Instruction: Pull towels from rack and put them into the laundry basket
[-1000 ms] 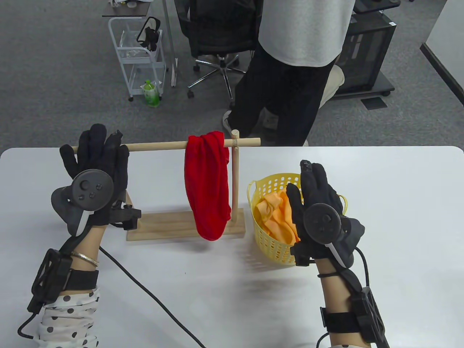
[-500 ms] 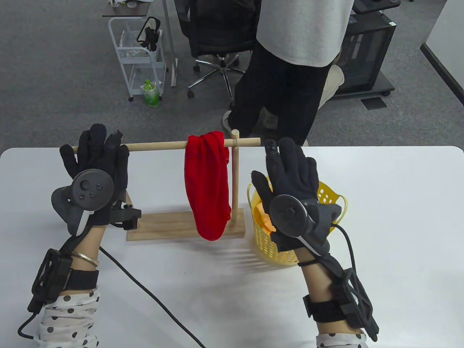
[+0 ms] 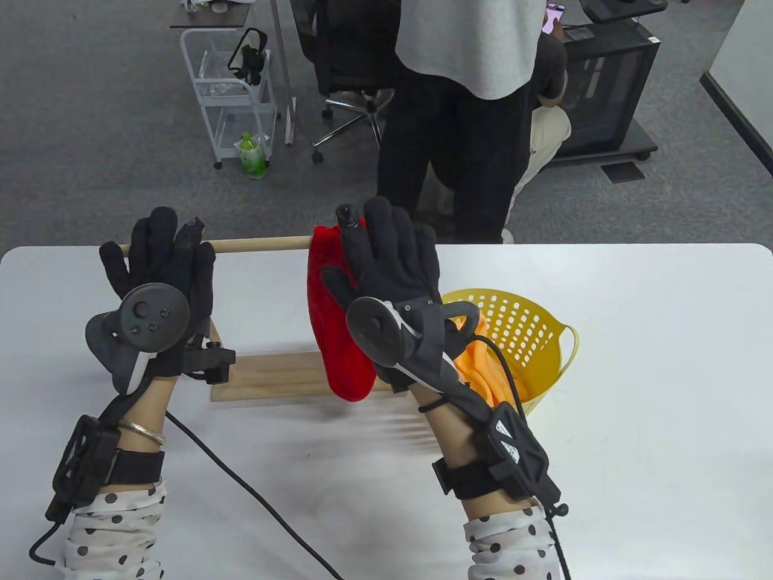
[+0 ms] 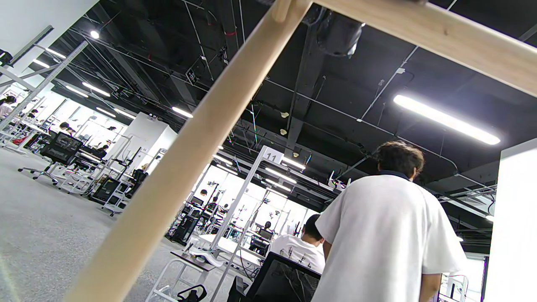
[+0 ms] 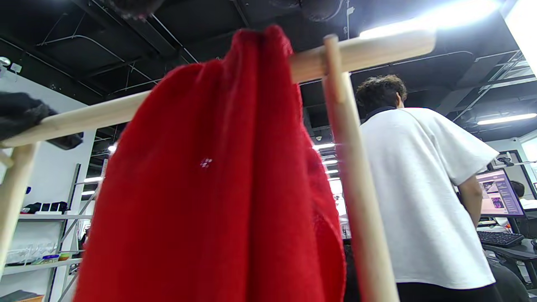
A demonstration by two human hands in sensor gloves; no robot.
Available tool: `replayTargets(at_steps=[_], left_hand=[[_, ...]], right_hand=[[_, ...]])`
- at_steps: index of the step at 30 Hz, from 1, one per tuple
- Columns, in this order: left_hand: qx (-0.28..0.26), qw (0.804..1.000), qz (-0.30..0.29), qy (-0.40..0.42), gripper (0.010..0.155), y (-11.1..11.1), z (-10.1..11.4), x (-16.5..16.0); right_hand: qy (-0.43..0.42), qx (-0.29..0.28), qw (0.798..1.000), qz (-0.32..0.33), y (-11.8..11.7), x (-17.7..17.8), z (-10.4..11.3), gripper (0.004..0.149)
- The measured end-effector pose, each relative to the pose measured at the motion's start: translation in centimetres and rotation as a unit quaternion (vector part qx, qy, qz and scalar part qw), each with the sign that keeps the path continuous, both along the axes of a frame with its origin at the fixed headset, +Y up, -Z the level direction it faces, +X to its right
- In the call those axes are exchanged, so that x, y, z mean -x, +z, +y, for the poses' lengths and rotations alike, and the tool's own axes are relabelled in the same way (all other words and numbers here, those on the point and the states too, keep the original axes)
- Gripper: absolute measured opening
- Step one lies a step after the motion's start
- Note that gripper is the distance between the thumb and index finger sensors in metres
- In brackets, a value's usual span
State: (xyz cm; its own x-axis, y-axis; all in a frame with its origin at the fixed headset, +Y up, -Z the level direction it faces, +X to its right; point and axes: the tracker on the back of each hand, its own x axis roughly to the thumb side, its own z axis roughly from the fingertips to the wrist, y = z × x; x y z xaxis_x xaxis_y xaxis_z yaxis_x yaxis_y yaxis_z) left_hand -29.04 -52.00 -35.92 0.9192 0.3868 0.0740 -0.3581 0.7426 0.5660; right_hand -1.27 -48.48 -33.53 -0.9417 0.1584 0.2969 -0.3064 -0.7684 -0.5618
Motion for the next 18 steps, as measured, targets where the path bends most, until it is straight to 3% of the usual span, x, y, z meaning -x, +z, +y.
replayTargets(at_steps=[10, 18], left_hand=[[-0.004, 1.0, -0.003, 0.002, 0.06, 0.0, -0.1, 0.1], [-0.006, 1.0, -0.005, 0.004, 0.06, 0.0, -0.2, 0.1]], right_hand=[[0.024, 0.051, 0.998, -0.008, -1.3, 1.5, -1.2, 0.078], [0.047, 0.016, 0.998, -0.042, -1.5, 2.0, -1.7, 0.076]])
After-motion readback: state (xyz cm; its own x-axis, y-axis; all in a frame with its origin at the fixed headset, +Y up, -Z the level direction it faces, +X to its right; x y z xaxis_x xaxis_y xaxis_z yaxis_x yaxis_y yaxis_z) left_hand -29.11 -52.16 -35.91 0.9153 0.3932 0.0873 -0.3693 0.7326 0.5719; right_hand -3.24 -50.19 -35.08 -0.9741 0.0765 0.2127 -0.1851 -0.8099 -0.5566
